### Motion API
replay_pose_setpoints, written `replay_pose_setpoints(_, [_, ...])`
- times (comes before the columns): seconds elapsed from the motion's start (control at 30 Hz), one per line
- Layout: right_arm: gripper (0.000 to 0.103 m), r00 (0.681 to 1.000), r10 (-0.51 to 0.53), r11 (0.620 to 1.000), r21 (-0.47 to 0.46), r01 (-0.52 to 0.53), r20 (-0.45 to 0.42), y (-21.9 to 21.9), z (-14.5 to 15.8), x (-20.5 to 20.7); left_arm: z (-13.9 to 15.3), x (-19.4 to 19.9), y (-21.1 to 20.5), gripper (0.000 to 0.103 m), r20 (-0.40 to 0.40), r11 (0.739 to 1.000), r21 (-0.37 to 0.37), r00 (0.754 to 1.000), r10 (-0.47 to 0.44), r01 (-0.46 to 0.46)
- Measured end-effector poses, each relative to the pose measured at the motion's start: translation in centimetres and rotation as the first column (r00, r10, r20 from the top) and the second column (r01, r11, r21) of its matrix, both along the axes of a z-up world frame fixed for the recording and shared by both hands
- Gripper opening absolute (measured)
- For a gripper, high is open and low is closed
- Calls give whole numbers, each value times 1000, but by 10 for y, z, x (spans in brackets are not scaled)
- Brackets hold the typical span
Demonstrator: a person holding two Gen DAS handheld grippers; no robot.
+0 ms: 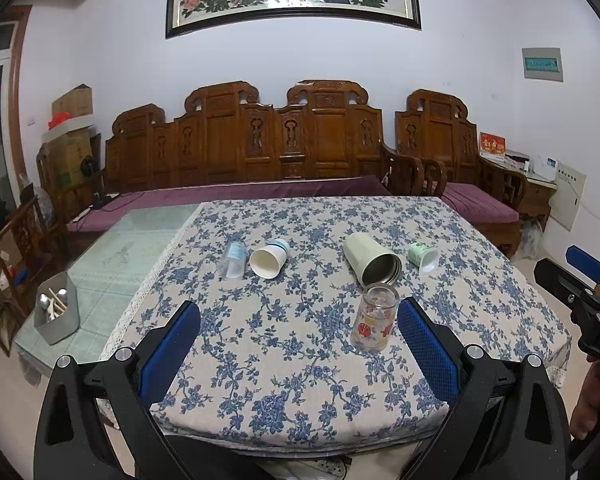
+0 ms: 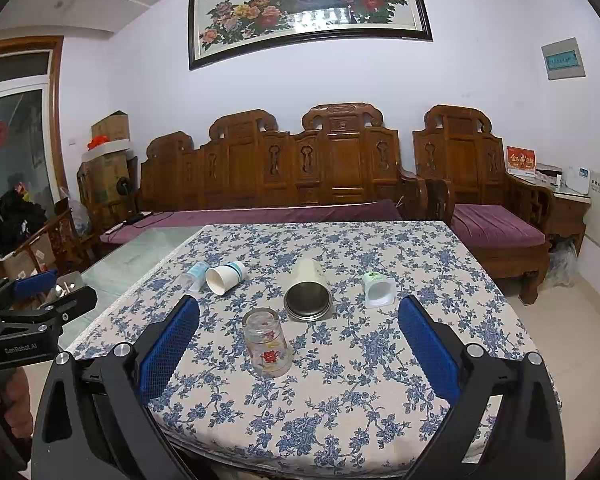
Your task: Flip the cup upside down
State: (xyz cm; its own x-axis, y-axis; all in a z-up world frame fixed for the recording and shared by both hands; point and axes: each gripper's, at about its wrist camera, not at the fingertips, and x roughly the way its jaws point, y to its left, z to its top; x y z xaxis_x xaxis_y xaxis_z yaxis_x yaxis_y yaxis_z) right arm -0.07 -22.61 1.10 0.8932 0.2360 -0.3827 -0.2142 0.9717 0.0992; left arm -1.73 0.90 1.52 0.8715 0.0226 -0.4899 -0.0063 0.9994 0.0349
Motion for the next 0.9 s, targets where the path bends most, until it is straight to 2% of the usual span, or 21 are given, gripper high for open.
replay_pose_setpoints(0.9, [100, 1000, -4, 1000, -7, 4, 1, 2, 0, 1, 9, -3, -4, 95, 18, 1000, 5, 1000, -4, 4])
